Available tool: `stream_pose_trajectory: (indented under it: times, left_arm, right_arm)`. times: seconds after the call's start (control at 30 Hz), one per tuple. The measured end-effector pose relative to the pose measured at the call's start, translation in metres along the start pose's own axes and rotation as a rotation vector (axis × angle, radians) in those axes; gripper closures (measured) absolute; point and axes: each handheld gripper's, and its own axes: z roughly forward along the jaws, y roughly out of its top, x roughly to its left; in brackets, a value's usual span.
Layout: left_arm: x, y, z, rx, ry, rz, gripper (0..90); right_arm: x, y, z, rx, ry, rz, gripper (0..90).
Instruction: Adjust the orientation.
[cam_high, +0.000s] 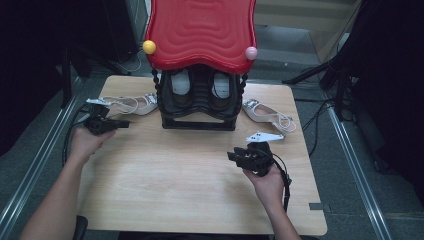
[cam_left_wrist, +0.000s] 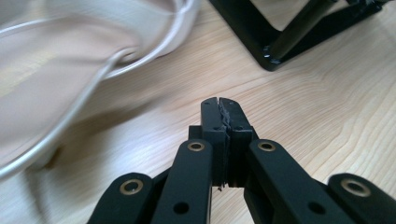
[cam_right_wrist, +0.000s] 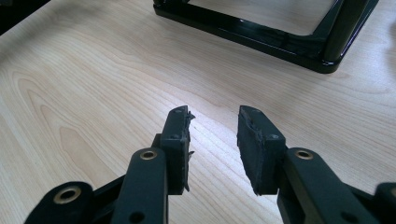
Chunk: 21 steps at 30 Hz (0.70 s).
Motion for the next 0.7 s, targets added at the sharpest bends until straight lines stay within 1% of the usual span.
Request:
stream_pose_trajectory:
  times: [0.03, 0.13, 0.2, 0.23, 0.37, 0.4, 0.43, 0.5, 0.53, 0.57, 0.7]
  left_arm:
    - [0.003, -0.002, -0.003, -0.004, 0.003, -0.006, 90.0]
    - [0.006, -0.007, -0.008, -0.006, 0.016, -0.002, 90.0]
    - [0.012, -0.010, -0.012, -0.015, 0.023, -0.019, 90.0]
    - [0.015, -0.012, -0.014, -0.010, 0.023, -0.028, 90.0]
    - [0.022, -0.018, -0.017, -0.007, 0.049, -0.036, 90.0]
    - [0.023, -0.019, -0.018, -0.015, 0.056, -0.037, 90.0]
    - [0.025, -0.020, -0.019, -0.015, 0.055, -0.036, 90.0]
    - [0.029, -0.022, -0.019, -0.019, 0.066, -0.040, 89.7]
    - [0.033, -0.023, -0.019, -0.020, 0.060, -0.050, 89.5]
    - [0.037, -0.024, -0.018, -0.015, 0.069, -0.049, 89.5]
    - [0.050, -0.026, -0.019, -0.033, 0.085, -0.071, 89.8]
  right_arm:
    - [0.000, 0.000, 0.000, -0.001, -0.002, -0.001, 65.6]
    - [0.000, 0.001, 0.001, -0.005, -0.001, -0.003, 65.6]
    - [0.000, 0.002, 0.001, -0.005, -0.002, -0.005, 65.6]
    - [0.000, 0.002, 0.000, -0.005, 0.000, -0.004, 65.6]
    - [-0.002, 0.002, 0.001, -0.007, 0.002, -0.003, 65.6]
    - [-0.002, 0.002, 0.001, -0.006, 0.004, 0.000, 65.6]
    - [-0.002, 0.002, 0.001, -0.004, 0.003, 0.001, 65.6]
    - [-0.003, 0.003, 0.002, -0.007, 0.003, -0.002, 65.6]
    - [-0.003, 0.003, 0.002, -0.005, 0.003, -0.001, 65.6]
    - [-0.003, 0.003, 0.002, -0.004, 0.001, -0.005, 65.6]
    - [-0.003, 0.003, 0.004, -0.001, 0.003, -0.001, 65.6]
